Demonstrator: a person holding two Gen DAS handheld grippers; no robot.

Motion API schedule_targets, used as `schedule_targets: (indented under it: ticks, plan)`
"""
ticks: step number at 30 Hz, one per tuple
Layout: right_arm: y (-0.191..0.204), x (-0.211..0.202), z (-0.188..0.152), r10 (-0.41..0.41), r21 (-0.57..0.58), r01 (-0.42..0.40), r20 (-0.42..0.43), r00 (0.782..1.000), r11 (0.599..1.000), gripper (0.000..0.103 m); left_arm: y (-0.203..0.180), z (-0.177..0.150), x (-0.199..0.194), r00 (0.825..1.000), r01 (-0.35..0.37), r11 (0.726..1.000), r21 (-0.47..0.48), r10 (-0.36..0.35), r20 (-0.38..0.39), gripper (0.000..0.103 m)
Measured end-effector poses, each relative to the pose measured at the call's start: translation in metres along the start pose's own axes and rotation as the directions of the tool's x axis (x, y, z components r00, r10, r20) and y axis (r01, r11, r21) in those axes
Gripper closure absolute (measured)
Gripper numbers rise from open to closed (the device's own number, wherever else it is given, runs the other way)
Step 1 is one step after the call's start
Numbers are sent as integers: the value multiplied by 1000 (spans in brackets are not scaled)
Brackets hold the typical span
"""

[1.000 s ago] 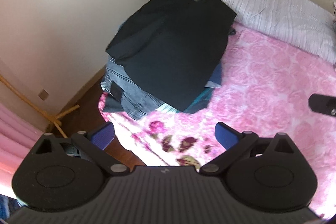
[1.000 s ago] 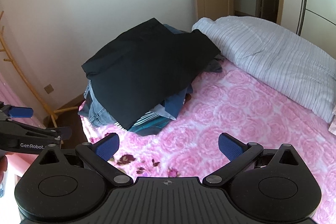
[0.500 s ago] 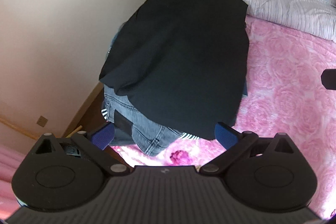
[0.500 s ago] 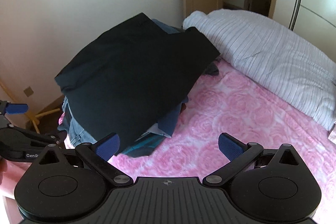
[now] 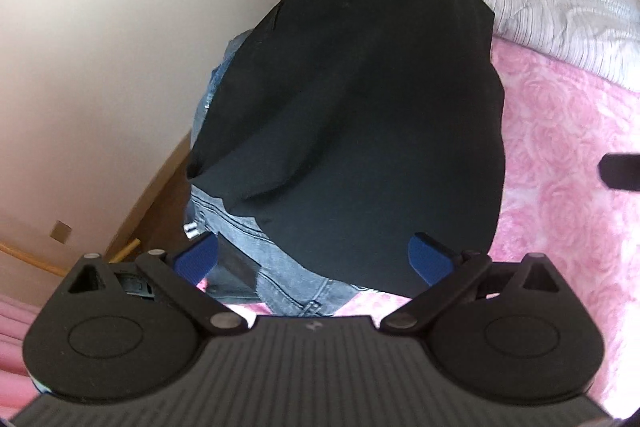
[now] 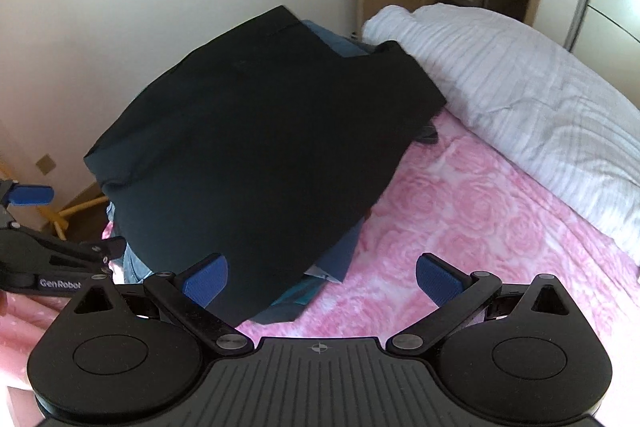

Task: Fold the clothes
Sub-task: 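Move both tools onto the black garment atop the pile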

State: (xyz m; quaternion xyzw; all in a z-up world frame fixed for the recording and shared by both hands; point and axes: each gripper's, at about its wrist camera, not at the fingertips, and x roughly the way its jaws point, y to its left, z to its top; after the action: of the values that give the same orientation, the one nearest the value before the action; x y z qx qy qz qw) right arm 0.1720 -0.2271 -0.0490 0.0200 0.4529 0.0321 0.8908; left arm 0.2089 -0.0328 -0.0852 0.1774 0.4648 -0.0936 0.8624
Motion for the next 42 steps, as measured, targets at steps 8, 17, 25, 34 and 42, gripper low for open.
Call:
schedule_targets:
  ticks: [8, 17, 25, 34, 42]
  plan:
    - [-2, 12, -10, 98, -138, -96, 3, 995, 986, 0, 3, -13, -13, 998, -66, 996, -58, 65, -28, 4]
    - [2, 21, -23, 145, -177, -146, -17, 989, 973, 0, 2, -23, -20, 997, -81, 996, -48, 80, -13, 4]
    - [22, 38, -10, 125, -198, -115, 40, 991, 973, 0, 37, -11, -5, 993, 26, 1000, -11, -25, 111, 8]
    - [57, 85, 27, 117, -308, -88, 74, 990, 947, 0, 85, 19, 54, 972, 166, 983, 76, -176, 153, 8]
    - [88, 119, 54, 92, -527, -19, 113, 989, 850, 0, 87, 33, 91, 956, 246, 945, 215, -273, 104, 36]
